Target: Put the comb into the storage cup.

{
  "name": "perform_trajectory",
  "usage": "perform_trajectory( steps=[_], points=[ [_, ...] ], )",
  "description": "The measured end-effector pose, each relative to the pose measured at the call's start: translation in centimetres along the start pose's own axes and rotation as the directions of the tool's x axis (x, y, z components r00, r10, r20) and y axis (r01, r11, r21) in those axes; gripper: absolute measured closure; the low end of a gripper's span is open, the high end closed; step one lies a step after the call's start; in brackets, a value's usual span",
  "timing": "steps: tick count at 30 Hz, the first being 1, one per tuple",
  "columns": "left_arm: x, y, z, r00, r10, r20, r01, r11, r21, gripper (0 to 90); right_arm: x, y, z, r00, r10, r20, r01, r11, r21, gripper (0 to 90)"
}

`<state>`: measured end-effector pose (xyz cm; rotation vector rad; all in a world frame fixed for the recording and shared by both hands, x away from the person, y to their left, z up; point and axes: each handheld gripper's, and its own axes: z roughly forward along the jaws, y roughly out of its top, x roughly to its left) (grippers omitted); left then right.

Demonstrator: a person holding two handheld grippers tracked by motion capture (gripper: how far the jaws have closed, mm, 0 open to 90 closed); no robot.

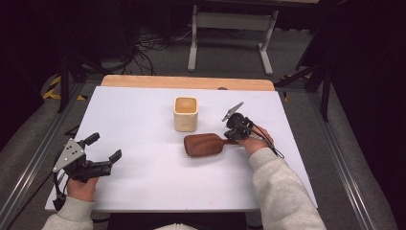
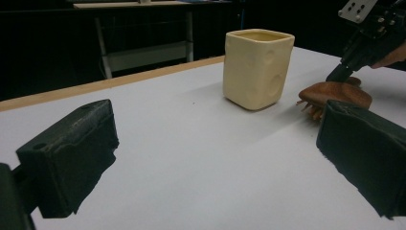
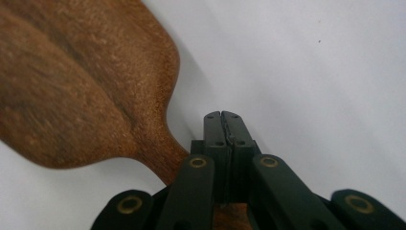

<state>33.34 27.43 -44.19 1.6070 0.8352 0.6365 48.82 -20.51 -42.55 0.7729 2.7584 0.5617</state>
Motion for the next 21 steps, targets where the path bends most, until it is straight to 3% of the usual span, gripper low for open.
perform_trajectory(
  steps=[21],
  points=[
    [0.0,0.0,0.1,1.0,0.002,0.001,-0.002,1.0,0.006,1.3,2.1,-2.0,-1.5,0.9991,0.019,-0.038,-0.019,1.0,0.016,89.6]
  ],
)
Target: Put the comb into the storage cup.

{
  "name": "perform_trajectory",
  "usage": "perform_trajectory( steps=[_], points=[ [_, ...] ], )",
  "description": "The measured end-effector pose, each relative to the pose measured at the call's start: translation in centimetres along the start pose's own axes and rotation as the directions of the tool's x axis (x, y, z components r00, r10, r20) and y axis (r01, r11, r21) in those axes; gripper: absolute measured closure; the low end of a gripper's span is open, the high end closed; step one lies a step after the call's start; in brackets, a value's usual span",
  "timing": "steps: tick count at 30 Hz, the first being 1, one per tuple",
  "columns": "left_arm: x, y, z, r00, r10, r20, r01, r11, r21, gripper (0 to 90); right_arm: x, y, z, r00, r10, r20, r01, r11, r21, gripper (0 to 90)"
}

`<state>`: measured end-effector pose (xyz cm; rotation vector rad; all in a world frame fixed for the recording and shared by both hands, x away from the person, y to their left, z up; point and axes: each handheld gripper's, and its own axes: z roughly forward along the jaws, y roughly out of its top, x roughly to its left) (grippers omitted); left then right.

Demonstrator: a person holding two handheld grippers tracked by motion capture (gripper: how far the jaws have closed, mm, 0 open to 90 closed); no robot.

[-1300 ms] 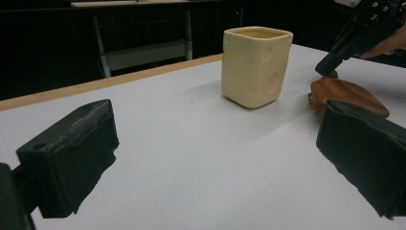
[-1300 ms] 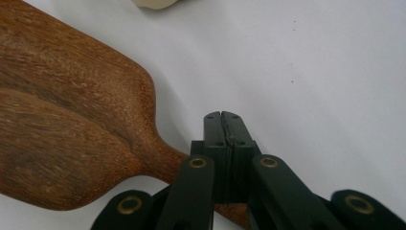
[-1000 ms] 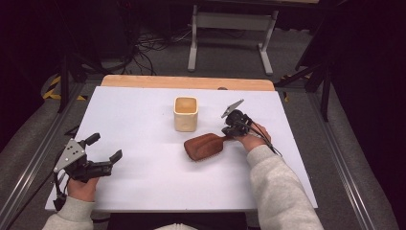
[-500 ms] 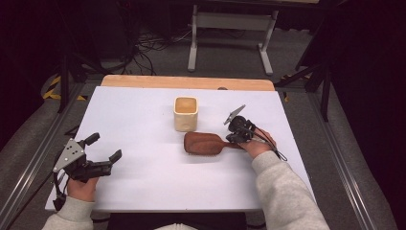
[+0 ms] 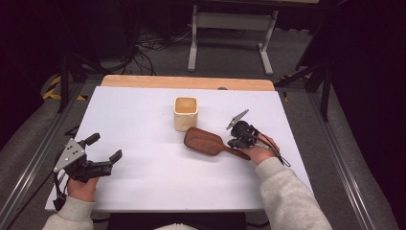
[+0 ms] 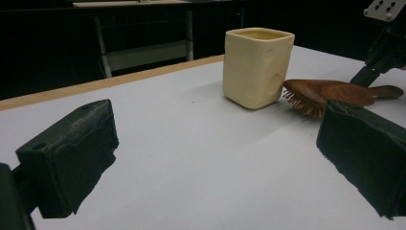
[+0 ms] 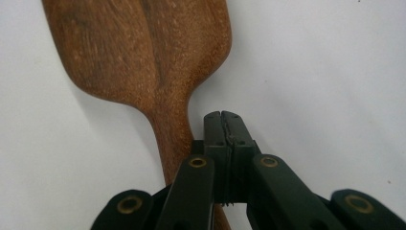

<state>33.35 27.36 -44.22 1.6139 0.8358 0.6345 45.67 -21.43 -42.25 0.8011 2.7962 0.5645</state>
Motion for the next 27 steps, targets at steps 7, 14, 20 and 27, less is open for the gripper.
perform_trajectory(
  steps=[7,14,20,27],
  points=[
    [-0.1,0.0,0.1,1.0,-0.003,-0.001,0.003,1.0,-0.003,1.2,0.7,-0.5,-0.5,1.0,0.007,-0.007,-0.007,1.0,-0.006,89.6],
    [-0.1,-0.1,0.1,1.0,-0.002,-0.001,0.002,1.0,-0.002,1.2,1.1,-1.1,-0.7,0.9993,0.029,-0.024,-0.029,1.0,-0.008,89.6],
    [-0.1,-0.1,0.1,1.0,-0.002,-0.001,0.002,1.0,-0.001,1.2,1.7,-1.4,-0.7,0.9987,0.035,-0.037,-0.035,0.999,0.004,89.6],
    [-0.1,-0.1,0.1,1.0,0.0,0.002,0.0,1.0,-0.001,1.2,2.7,-1.6,-0.7,0.9977,0.029,-0.062,-0.028,1.0,0.011,89.6]
  ],
)
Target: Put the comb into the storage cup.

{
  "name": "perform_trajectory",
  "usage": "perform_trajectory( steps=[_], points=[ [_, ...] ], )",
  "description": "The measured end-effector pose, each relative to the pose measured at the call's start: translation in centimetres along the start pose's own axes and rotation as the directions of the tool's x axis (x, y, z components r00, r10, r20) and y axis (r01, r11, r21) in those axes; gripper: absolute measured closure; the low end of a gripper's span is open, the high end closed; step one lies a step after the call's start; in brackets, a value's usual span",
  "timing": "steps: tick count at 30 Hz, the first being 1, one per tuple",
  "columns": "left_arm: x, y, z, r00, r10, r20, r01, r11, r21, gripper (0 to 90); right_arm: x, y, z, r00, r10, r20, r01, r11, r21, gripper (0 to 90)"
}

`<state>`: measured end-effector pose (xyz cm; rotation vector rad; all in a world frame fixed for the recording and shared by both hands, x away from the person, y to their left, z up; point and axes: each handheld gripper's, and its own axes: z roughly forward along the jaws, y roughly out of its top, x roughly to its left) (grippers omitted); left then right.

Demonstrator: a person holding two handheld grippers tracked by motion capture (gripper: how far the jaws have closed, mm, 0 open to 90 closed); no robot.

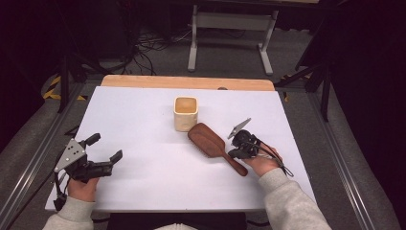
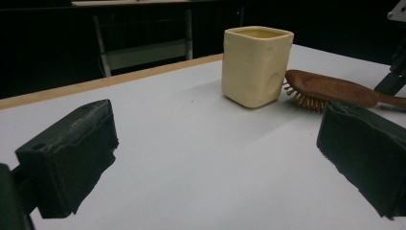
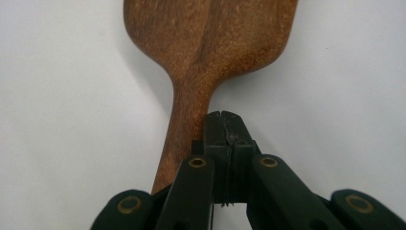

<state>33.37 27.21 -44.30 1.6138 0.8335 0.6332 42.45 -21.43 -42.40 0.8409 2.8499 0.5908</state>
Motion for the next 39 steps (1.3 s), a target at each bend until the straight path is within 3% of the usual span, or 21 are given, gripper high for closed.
perform_trajectory(
  steps=[10,16,20,24,26,35,39],
  points=[
    [0.0,0.0,0.0,1.0,-0.001,0.002,0.001,1.0,0.003,1.2,0.2,-0.2,-0.2,0.9996,0.009,0.027,-0.009,1.0,-0.008,88.8],
    [0.0,0.0,-0.1,1.0,0.002,0.003,-0.002,0.9999,-0.01,0.4,0.4,-0.3,-1.3,0.9973,0.04,0.062,-0.036,0.998,-0.051,75.5],
    [0.0,0.0,-0.1,1.0,0.007,0.005,-0.007,0.9997,-0.021,0.2,0.8,0.0,-2.0,0.9966,0.064,0.051,-0.06,0.995,-0.082,49.8],
    [-0.1,0.0,-0.2,1.0,0.008,-0.002,-0.008,0.9995,-0.03,0.2,1.2,0.4,-1.8,0.9954,0.08,0.053,-0.075,0.993,-0.086,9.5],
    [-0.1,-0.1,-0.1,1.0,-0.003,0.007,0.004,0.9995,-0.03,0.1,1.4,0.6,-1.7,0.9944,0.085,0.064,-0.079,0.993,-0.083,0.0],
    [-0.3,-0.2,0.0,0.9996,0.025,0.012,-0.025,0.9997,-0.008,0.1,2.5,1.4,-1.2,0.9947,0.074,0.072,-0.068,0.995,-0.079,0.0],
    [-0.4,-0.3,-0.1,0.9986,0.044,0.03,-0.044,0.9989,-0.013,0.0,2.9,1.5,-0.7,0.9944,0.085,0.063,-0.078,0.992,-0.102,0.0]
  ],
)
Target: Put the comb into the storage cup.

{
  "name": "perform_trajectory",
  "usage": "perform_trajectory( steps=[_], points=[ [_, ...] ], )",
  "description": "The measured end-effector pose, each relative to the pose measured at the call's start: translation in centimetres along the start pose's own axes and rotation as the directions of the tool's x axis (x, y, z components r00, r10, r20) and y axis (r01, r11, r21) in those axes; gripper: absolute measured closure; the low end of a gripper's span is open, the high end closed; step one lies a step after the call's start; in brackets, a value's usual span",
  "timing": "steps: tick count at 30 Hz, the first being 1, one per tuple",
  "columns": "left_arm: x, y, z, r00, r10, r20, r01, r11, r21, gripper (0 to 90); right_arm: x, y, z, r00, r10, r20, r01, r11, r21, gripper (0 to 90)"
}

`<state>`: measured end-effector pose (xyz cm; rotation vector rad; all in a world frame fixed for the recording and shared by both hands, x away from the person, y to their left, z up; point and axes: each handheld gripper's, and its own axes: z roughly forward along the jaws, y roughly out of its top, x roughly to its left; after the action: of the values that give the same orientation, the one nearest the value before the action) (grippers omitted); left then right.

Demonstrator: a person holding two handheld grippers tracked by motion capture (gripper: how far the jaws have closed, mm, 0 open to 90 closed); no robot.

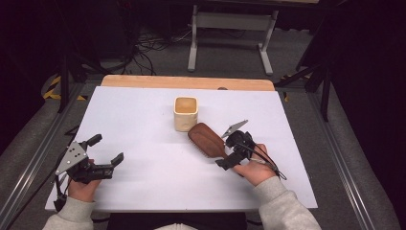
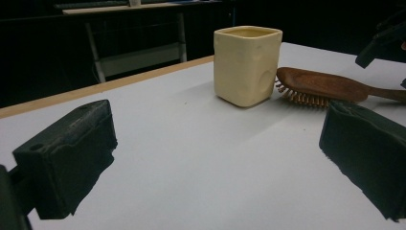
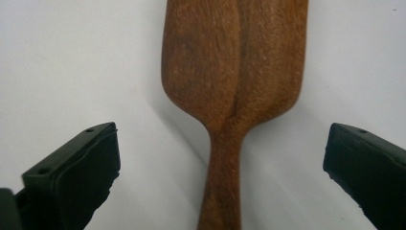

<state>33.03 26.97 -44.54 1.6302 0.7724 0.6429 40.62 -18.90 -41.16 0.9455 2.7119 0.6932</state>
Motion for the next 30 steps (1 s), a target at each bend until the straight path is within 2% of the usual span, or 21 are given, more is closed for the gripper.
perform_trajectory(
  steps=[3,4,7,10,12,13,14,15,16,20,21,23,27,30],
  points=[
    [-0.1,0.0,0.0,0.9999,0.01,0.012,-0.01,0.9999,0.004,0.0,0.2,0.0,0.5,0.9999,0.015,0.004,-0.015,1.0,-0.004,0.0],
    [-0.2,0.0,0.0,0.9999,0.002,0.013,-0.002,1.0,0.004,0.0,0.2,-0.1,0.7,0.9998,0.019,0.008,-0.019,1.0,0.0,0.0],
    [-0.1,0.0,0.0,1.0,-0.004,0.006,0.004,0.9999,0.017,0.0,0.0,-0.1,1.5,0.999,0.042,0.015,-0.043,0.998,0.039,0.9],
    [-0.1,0.0,-0.1,0.9995,-0.021,0.025,0.02,0.9994,0.028,0.0,-0.2,0.0,2.0,0.9986,0.052,0.015,-0.053,0.996,0.073,6.0],
    [0.0,0.0,-0.2,0.9991,-0.025,0.033,0.025,0.9994,0.024,0.0,-0.3,0.1,2.1,0.9982,0.059,0.015,-0.06,0.994,0.088,12.1],
    [0.0,0.0,-0.2,0.9991,-0.025,0.033,0.025,0.9994,0.024,0.1,-0.3,0.1,2.1,0.9982,0.059,0.015,-0.06,0.994,0.088,12.1],
    [0.0,0.0,-0.2,0.9989,-0.031,0.036,0.03,0.9992,0.026,0.0,-0.5,0.2,2.4,0.9976,0.069,-0.007,-0.068,0.991,0.114,21.1],
    [0.1,0.0,-0.2,0.9987,-0.031,0.04,0.03,0.9991,0.031,0.0,-0.5,0.2,2.4,0.9976,0.069,-0.007,-0.068,0.991,0.114,21.1],
    [0.1,0.0,-0.2,0.998,-0.042,0.046,0.041,0.9988,0.028,0.0,-0.6,0.3,2.6,0.998,0.063,-0.001,-0.062,0.989,0.136,26.9],
    [0.1,0.1,-0.4,0.9979,-0.042,0.049,0.041,0.9989,0.024,0.1,-0.5,0.5,2.9,0.9978,0.066,-0.007,-0.064,0.985,0.163,38.8],
    [0.1,0.1,-0.4,0.9979,-0.042,0.049,0.041,0.9989,0.024,0.0,-0.5,0.5,2.9,0.9978,0.066,-0.007,-0.064,0.985,0.163,38.8],
    [0.1,0.1,-0.3,0.9975,-0.048,0.051,0.047,0.9984,0.032,0.1,-0.4,0.8,3.0,0.998,0.062,0.01,-0.063,0.982,0.179,47.0],
    [0.2,0.1,-0.3,0.9976,-0.047,0.051,0.046,0.9983,0.036,0.1,-0.1,0.8,3.0,0.9979,0.054,0.037,-0.06,0.982,0.182,53.1],
    [0.1,0.1,-0.3,0.9978,-0.045,0.048,0.043,0.9982,0.042,0.1,0.1,0.8,3.0,0.9979,0.051,0.039,-0.058,0.981,0.183,59.3]
  ],
)
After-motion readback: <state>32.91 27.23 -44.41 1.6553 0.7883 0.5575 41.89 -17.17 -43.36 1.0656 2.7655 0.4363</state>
